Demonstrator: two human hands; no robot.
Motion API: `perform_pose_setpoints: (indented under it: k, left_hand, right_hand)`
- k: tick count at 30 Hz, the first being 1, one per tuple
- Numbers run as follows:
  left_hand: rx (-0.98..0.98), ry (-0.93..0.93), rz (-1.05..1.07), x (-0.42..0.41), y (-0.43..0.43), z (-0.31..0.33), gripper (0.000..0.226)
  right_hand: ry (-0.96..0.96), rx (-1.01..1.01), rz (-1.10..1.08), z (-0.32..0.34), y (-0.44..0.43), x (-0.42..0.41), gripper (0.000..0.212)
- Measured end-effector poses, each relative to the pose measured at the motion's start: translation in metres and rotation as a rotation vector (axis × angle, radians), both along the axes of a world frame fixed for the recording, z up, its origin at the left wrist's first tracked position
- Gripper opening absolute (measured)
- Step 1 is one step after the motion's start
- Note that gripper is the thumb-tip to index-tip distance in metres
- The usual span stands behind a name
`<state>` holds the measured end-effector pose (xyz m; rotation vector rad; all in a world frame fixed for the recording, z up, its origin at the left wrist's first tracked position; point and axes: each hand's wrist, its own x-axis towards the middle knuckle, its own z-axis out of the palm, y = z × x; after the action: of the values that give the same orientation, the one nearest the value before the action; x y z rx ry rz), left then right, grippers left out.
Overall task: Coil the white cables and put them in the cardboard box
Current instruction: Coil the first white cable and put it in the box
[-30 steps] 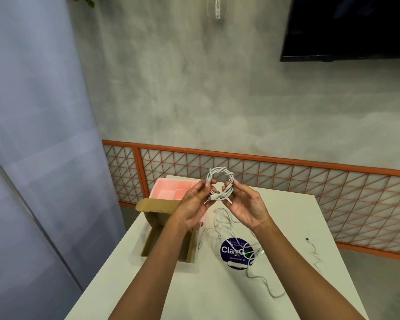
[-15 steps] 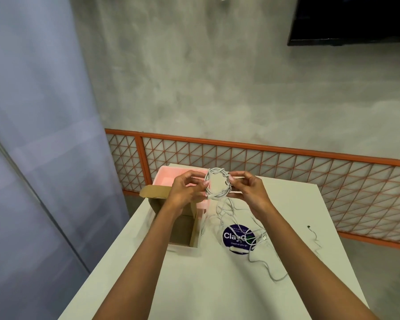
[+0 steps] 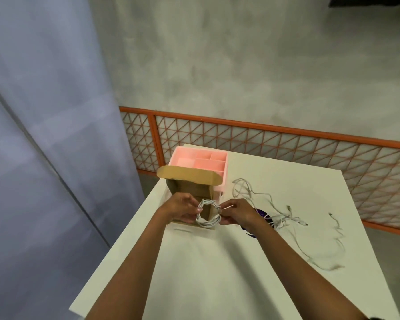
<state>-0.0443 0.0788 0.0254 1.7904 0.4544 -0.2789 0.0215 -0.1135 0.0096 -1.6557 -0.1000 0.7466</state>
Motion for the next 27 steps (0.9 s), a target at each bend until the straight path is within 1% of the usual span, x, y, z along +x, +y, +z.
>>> perform_pose_setpoints:
  k: [4,7,10,13,17,19,21,24,27]
  left_hand:
    - [0.027,-0.060,0.146,0.001,0.019,-0.026,0.020]
    - [0.056,-0.060,0.236,0.010,0.033,-0.040,0.020]
    - [0.131,-0.054,0.241,0.023,0.048,-0.051,0.014]
    - [0.202,-0.049,0.221,0.036,0.063,-0.068,0.012]
    - [0.310,-0.014,0.206,0.047,0.074,-0.090,0.016]
    - [0.407,0.001,0.171,0.052,0.078,-0.101,0.016]
    - [0.529,0.011,0.100,0.055,0.079,-0.108,0.016]
    - [0.717,0.067,0.004,0.060,0.078,-0.116,0.020]
    - [0.830,0.117,-0.047,0.062,0.075,-0.122,0.025]
  right_hand:
    - [-0.005,-0.065,-0.089,-0.020,0.028,-0.002,0.010]
    - [-0.042,-0.139,-0.161,-0.034,0.051,0.000,0.011]
    - [-0.032,-0.154,-0.232,-0.048,0.073,0.005,0.010]
    - [-0.078,-0.187,-0.245,-0.067,0.089,0.012,0.011]
    - [-0.167,-0.288,-0.202,-0.088,0.107,0.019,0.009]
    - [-0.239,-0.386,-0.130,-0.097,0.115,0.024,0.005]
    - [-0.302,-0.498,-0.042,-0.103,0.119,0.029,0.012]
    - [-0.341,-0.633,0.090,-0.110,0.125,0.036,0.019]
    - [-0.324,-0.675,0.136,-0.117,0.130,0.041,0.023]
